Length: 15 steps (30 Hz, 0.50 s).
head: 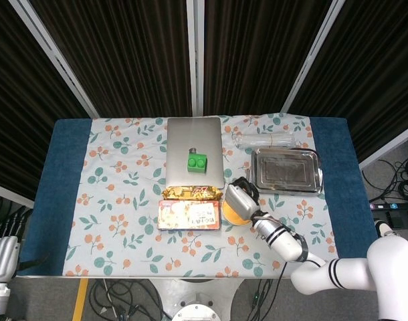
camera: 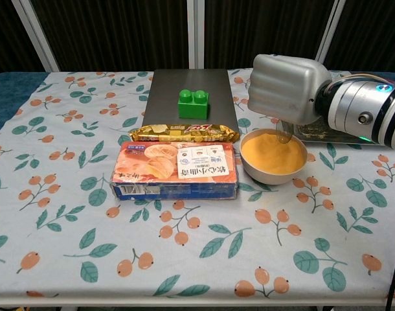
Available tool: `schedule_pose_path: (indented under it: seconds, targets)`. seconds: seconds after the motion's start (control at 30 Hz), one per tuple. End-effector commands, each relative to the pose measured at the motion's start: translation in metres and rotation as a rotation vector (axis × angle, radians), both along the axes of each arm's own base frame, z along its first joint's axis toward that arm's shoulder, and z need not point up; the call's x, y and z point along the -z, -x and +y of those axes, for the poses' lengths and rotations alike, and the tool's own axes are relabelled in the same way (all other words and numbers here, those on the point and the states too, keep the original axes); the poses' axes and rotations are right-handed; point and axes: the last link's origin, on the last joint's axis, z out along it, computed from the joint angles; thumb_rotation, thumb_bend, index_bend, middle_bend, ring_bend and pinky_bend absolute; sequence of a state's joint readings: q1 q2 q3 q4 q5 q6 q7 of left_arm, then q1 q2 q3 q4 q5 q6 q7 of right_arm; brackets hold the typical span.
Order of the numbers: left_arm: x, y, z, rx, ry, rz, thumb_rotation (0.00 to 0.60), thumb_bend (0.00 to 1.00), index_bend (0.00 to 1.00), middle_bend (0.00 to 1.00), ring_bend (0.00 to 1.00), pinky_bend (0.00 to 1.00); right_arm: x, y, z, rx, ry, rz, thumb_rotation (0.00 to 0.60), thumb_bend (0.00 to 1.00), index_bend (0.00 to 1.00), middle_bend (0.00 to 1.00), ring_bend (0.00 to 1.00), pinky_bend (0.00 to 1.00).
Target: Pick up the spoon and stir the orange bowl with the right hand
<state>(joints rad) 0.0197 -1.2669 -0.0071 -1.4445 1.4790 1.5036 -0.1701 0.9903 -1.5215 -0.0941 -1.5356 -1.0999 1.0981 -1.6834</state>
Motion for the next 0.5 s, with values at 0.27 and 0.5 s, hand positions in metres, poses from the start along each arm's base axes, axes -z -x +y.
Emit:
schedule_pose_path:
  seconds: [0.27, 0.5]
  targets:
    - [0.0, -0.008, 0.004, 0.024, 0.011, 0.005, 0.6, 0.11, 0.11, 0.08, 0.03, 0.07, -0.041, 0.02, -0.027, 0.379, 0.002, -0.466, 0.6, 0.52, 0.91, 0.97, 0.92, 0.99]
    - [-0.001, -0.015, 0.006, 0.034, 0.016, 0.013, 0.6, 0.11, 0.11, 0.08, 0.03, 0.07, -0.063, 0.047, -0.047, 0.581, 0.051, -0.652, 0.6, 0.51, 0.9, 0.97, 0.92, 0.99]
